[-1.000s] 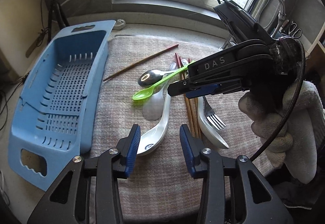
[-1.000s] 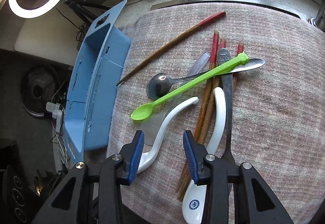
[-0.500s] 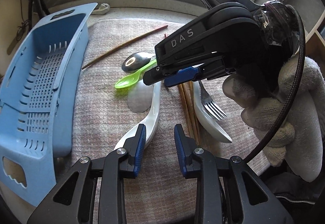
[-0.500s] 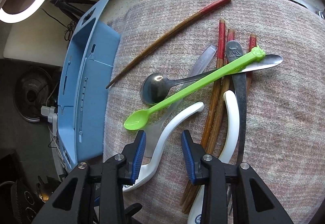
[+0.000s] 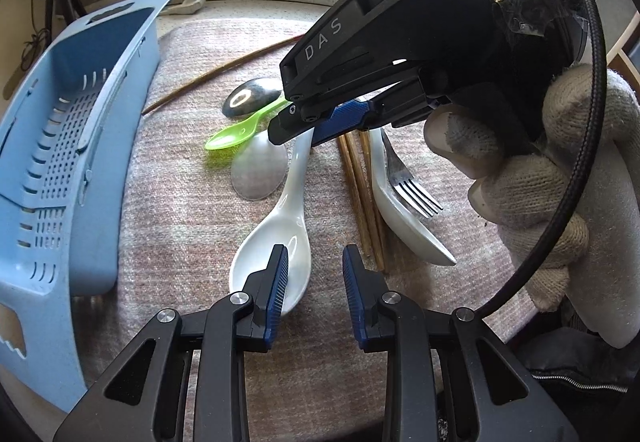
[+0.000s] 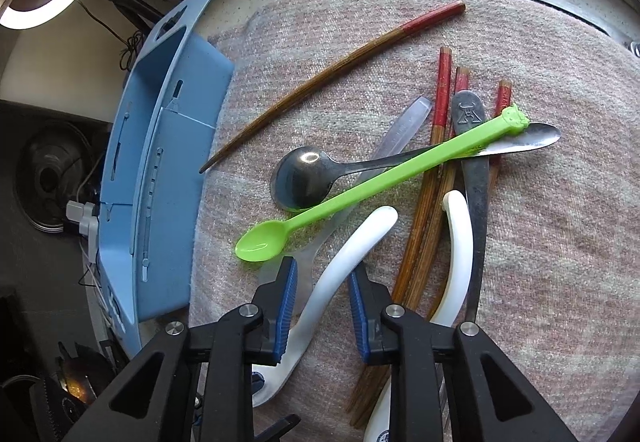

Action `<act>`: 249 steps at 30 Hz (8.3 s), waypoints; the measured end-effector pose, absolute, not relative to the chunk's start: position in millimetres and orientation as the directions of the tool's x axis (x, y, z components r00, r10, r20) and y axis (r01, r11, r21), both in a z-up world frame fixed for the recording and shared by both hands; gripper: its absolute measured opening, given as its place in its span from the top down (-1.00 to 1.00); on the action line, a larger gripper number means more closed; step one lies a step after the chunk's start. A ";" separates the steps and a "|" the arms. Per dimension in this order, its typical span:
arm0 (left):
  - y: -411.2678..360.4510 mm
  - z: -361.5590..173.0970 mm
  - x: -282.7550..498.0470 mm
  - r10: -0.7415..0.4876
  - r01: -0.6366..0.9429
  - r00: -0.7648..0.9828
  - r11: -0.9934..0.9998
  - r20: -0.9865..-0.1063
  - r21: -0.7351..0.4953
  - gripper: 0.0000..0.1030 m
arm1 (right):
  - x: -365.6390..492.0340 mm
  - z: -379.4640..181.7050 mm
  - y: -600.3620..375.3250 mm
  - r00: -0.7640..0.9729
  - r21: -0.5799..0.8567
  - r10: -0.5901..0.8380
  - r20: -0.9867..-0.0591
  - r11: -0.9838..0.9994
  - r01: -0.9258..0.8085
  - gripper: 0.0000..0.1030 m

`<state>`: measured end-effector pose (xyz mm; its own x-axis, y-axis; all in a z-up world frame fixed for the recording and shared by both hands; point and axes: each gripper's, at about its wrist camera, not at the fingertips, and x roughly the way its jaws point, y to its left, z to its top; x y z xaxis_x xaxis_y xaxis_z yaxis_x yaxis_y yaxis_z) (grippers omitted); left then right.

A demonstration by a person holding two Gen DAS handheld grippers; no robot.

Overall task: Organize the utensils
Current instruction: 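Move the right tool down onto the white ceramic spoon handle, then close the right tool on the white ceramic spoon handle, then carry the white spoon into the blue basket and open the right tool, then move the right tool back to the second white ceramic spoon, then close the right tool on the second white spoon's handle, then carry the second white spoon into the blue basket and release it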

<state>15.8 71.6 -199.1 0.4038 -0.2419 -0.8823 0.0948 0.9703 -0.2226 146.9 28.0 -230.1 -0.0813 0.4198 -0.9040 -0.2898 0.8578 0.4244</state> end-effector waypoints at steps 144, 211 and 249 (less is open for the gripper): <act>95.1 -133.0 -21.0 -0.066 0.016 0.566 0.997 -0.822 -0.069 0.16 | 146.5 -145.0 -74.2 0.122 0.475 0.558 -0.821 0.786 -0.396 0.07; 23.1 -196.2 4.9 -0.218 0.190 0.391 0.970 -0.894 -0.153 0.01 | 149.3 -218.2 -50.6 -0.052 0.594 0.605 -0.794 0.755 -0.279 0.81; 49.9 -183.9 -11.5 -0.288 0.240 0.462 0.951 -0.839 -0.194 0.36 | 148.8 -175.8 -37.9 0.005 0.583 0.608 -0.794 0.764 -0.276 0.81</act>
